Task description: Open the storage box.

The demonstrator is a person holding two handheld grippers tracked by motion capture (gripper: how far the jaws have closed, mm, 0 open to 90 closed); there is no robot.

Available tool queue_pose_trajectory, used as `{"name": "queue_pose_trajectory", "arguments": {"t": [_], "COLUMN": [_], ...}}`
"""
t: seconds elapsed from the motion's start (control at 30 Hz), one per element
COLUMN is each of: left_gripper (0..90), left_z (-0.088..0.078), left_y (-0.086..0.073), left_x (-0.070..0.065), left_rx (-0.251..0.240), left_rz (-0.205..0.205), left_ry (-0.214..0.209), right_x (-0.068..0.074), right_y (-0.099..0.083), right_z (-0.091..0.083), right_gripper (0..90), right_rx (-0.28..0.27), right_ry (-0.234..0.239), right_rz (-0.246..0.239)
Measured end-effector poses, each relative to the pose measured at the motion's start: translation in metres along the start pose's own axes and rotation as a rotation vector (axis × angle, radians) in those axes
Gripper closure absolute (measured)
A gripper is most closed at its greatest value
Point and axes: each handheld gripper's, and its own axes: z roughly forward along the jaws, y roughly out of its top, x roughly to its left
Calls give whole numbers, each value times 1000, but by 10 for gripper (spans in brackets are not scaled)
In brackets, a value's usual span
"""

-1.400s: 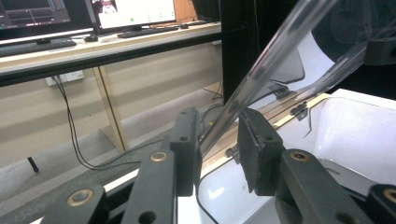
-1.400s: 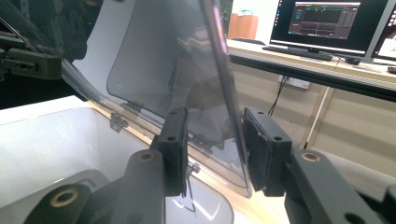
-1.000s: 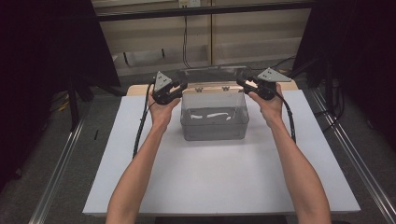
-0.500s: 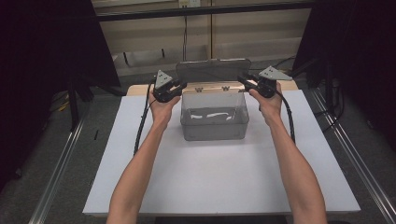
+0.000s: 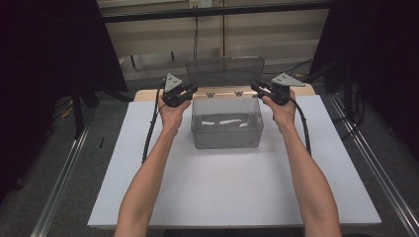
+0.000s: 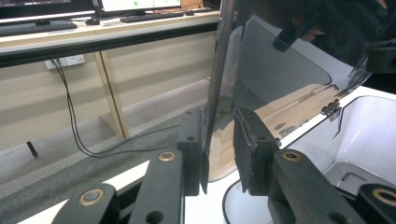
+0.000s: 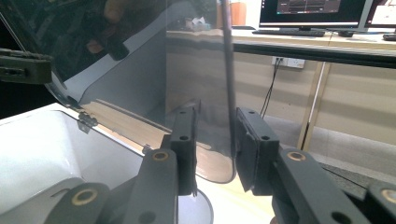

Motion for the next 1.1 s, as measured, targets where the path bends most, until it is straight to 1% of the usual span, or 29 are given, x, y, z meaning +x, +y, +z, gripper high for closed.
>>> {"name": "queue_pose_trajectory", "arguments": {"t": [0.03, 0.1, 0.2, 0.27, 0.33, 0.37, 0.43, 0.47, 0.5, 0.53, 0.57, 0.6, 0.63, 0.73, 0.8, 0.83, 0.87, 0.9, 0.93, 1.0, 1.1], "left_gripper": [737, 742, 744, 742, 739, 740, 739, 737, 737, 736, 733, 732, 732, 732, 729, 720, 716, 718, 728, 732, 724], "left_z": [0, 0, 2, 2, 3, 3, 4, 4, 5, 6, 7, 7, 7, 8, 8, 9, 9, 9, 9, 10, 12], "left_y": [0, 0, -1, -2, -3, -3, -6, -7, -8, -9, -9, -9, -9, -12, -13, -12, -12, -12, -13, -16, -18], "left_x": [0, 0, 1, 1, 2, 3, 3, 3, 3, 3, 2, 3, 4, 4, 3, 2, 2, 2, 3, 4, 6], "left_rx": [10, 13, 14, 16, 16, 27, 34, 45, 42, 39, 30, 32, 39, 46, 49, 49, 52, 54, 49, 80, 73], "left_rz": [12, 16, 3, 8, -4, 4, -8, 0, -7, -18, -44, -31, -27, -31, -50, -41, -33, -39, -50, -47, -67], "left_ry": [6, 6, 8, 7, 4, 4, 4, 17, 4, 6, 1, 4, 4, 4, 4, 11, 9, 11, 5, 1, -8], "right_x": [0, -1, -1, -1, -1, -1, -2, -2, -2, -2, -2, -2, -2, -3, -3, -3, -3, -3, -3, -3, -3], "right_y": [0, -1, 0, 1, 2, 2, 1, 1, 1, 2, 2, 2, 1, 0, -1, -2, -2, -2, -2, -2, -2], "right_z": [1, 2, 2, 3, 4, 4, 4, 4, 5, 5, 5, 5, 6, 7, 8, 8, 8, 8, 9, 9, 9], "right_gripper": [699, 704, 708, 710, 711, 711, 715, 717, 718, 719, 719, 720, 721, 718, 718, 717, 717, 717, 717, 717, 729], "right_rx": [-2, -5, 2, 9, 11, 10, 9, 8, 6, 8, 8, 8, 8, 5, 2, 4, 8, 8, 8, 14, 15], "right_ry": [-2, -6, -11, -15, -14, -13, -17, -17, -18, -19, -20, -21, -20, -21, -24, -26, -25, -25, -26, -29, -31], "right_rz": [6, 18, 11, 7, 4, 6, 7, 8, 9, 10, 12, 12, 17, 33, 36, 40, 38, 38, 40, 38, 40]}}
